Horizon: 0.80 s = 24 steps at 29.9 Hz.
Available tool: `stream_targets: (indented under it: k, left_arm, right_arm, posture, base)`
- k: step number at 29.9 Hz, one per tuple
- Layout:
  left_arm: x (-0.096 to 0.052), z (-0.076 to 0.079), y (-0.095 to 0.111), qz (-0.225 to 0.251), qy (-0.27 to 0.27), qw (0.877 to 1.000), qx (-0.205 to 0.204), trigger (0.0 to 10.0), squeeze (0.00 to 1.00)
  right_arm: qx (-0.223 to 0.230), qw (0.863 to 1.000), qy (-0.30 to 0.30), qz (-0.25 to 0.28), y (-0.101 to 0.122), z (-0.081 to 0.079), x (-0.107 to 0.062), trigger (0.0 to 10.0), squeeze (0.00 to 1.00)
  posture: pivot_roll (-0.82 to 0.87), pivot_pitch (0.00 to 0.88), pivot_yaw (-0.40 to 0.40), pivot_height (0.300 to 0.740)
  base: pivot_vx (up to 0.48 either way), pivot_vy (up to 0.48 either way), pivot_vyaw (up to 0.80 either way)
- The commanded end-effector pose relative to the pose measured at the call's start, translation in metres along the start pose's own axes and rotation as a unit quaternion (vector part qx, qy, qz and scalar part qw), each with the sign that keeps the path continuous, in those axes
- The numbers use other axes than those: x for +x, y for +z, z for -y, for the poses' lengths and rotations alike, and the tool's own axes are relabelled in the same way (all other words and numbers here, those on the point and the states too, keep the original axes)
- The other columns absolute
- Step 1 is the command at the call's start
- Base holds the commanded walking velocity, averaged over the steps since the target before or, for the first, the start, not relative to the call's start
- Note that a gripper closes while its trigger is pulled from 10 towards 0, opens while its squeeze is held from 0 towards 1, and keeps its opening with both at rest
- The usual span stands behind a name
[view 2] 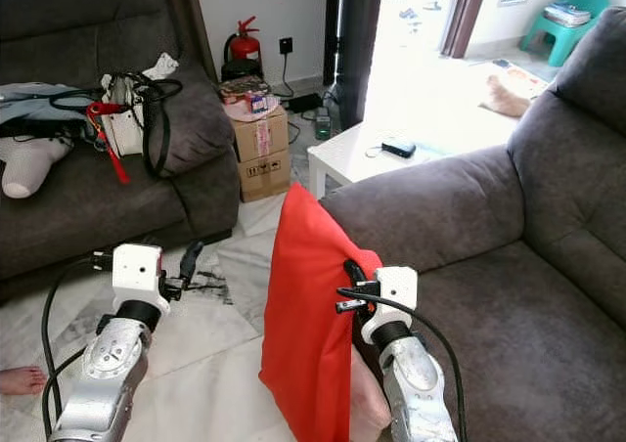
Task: Move the pillow to the sofa from floor
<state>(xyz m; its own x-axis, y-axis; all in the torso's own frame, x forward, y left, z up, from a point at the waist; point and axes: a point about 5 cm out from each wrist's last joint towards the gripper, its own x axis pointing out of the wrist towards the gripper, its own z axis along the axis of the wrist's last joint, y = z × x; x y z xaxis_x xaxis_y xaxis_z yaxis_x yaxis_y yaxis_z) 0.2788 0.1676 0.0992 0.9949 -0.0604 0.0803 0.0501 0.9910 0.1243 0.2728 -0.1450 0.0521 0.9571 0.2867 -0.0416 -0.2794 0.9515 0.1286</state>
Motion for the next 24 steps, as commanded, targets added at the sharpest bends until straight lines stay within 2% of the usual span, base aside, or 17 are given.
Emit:
stream_targets:
  k: [1,11,14,24]
  left_arm:
    - [-0.0006,-0.0001,-0.0001,0.003,0.0,1.0,0.011,10.0,0.0]
    - [0.0001,0.0,-0.0002,0.003,-0.001,1.0,0.019,10.0,0.0]
    - [0.0006,0.0006,0.0,0.003,-0.001,1.0,0.019,10.0,0.0]
    - [0.0005,0.0009,-0.0001,0.005,0.002,1.0,0.002,10.0,0.0]
  right_arm:
    - [-0.018,0.997,0.001,0.078,0.0346,0.0033,0.0121,10.0,0.0]
    - [-0.02,0.997,0.002,0.078,0.0354,0.004,0.0139,10.0,0.0]
    - [-0.02,0.997,0.002,0.079,0.0355,0.0044,0.014,10.0,0.0]
    - [-0.021,0.997,0.0,0.077,0.0356,0.0052,0.0145,10.0,0.0]
  posture:
    - [0.0,0.0,-0.049,0.74]
    - [0.0,0.0,-0.049,0.74]
    - [0.0,0.0,-0.05,0.74]
    - [0.0,0.0,-0.052,0.74]
  base:
    - [0.0,0.0,0.0]
    - [0.0,0.0,0.0]
    - [0.0,-0.382,0.0]
    - [0.0,0.0,0.0]
